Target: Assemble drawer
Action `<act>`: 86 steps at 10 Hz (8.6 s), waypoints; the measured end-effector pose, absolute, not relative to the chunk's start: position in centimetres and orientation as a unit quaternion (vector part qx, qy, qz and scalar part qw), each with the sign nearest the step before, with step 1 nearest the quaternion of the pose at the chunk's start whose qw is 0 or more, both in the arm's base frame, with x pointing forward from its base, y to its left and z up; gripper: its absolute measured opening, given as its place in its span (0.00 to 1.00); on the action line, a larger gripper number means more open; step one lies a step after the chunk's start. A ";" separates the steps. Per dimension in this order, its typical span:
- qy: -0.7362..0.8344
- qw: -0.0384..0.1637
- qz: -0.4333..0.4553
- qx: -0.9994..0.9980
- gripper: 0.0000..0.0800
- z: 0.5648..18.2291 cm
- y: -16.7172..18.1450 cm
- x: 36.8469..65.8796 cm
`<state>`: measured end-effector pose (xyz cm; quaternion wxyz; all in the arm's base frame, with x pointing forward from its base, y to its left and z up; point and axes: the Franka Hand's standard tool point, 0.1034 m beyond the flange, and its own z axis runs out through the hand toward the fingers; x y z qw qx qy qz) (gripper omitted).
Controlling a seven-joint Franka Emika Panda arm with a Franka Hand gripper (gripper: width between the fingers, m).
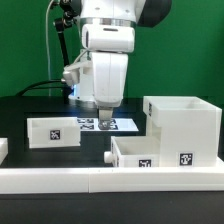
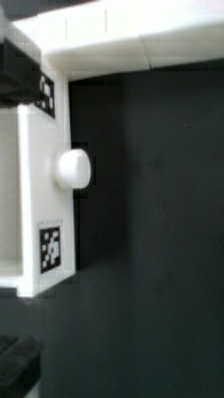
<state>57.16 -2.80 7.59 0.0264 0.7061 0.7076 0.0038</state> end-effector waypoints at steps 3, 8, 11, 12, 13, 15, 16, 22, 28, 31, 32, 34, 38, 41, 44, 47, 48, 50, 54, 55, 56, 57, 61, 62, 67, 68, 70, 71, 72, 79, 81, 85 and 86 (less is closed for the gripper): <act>0.711 -0.014 0.032 0.703 0.81 4.7 -5.7 56.9; 0.726 -0.067 0.076 0.680 0.81 2.1 -5.0 58.3; 0.724 -0.073 0.069 0.682 0.81 1.9 -2.2 59.4; 0.724 -0.074 0.069 0.682 0.81 1.9 -2.4 59.3; 0.724 -0.074 0.068 0.683 0.81 1.8 -2.5 59.3; 0.724 -0.074 0.068 0.683 0.81 1.8 -2.5 59.3; 0.723 -0.075 0.068 0.683 0.81 1.7 -2.3 59.3; 0.747 -0.075 0.065 0.657 0.81 1.8 3.0 59.6; 0.743 -0.075 0.062 0.662 0.81 1.8 2.0 59.6; 0.728 -0.061 0.065 0.680 0.81 2.6 -2.3 59.6; 0.719 -0.049 0.069 0.690 0.81 3.5 -4.1 58.9; 0.706 -0.038 0.066 0.704 0.81 4.6 -5.8 56.8; 0.690 -0.020 0.058 0.721 0.81 6.3 -7.4 52.3; 0.673 -0.023 0.057 0.737 0.81 6.1 -7.4 52.2; 0.580 -0.030 0.056 0.812 0.81 6.1 -7.6 52.2; 0.446 -0.022 0.062 0.893 0.81 6.3 -9.3 50.4; 0.376 -0.023 0.063 0.924 0.81 6.4 -9.5 49.2; 0.287 -0.030 0.056 0.956 0.81 6.4 -9.8 48.0; 0.177 -0.040 0.053 0.982 0.81 6.3 -9.5 48.0; 0.137 -0.044 0.052 0.988 0.81 6.3 -9.5 48.0; 0.113 -0.046 0.053 0.991 0.81 6.2 -9.5 47.8; 0.106 -0.043 0.054 0.992 0.81 5.9 -9.5 46.8; 0.111 -0.032 0.052 0.992 0.81 4.4 -9.1 42.7; 0.110 -0.029 0.057 0.992 0.81 3.8 -8.9 41.9; 0.104 -0.030 0.061 0.992 0.81 0.5 -8.4 40.4; 0.104 -0.030 0.061 0.992 0.81 0.5 -8.4 40.4; 0.106 -0.030 0.061 0.992 0.67 0.5 -8.2 40.4; 0.108 -0.030 0.061 0.992 0.50 0.5 -8.0 40.4; 0.110 -0.030 0.061 0.992 0.50 0.5 -7.8 40.5; 0.140 -0.033 0.061 0.988 0.05 2.3 -5.6 42.8; 0.158 -0.038 0.059 0.985 0.05 3.7 -4.7 45.1; 0.199 -0.059 0.038 0.978 0.05 6.2 -2.9 50.4; 0.199 -0.067 0.028 0.977 0.05 6.7 -2.9 51.4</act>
Offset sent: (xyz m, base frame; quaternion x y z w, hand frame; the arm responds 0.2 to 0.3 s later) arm 0.0254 0.0214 -0.0241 -0.0101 0.2321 -0.0195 0.9724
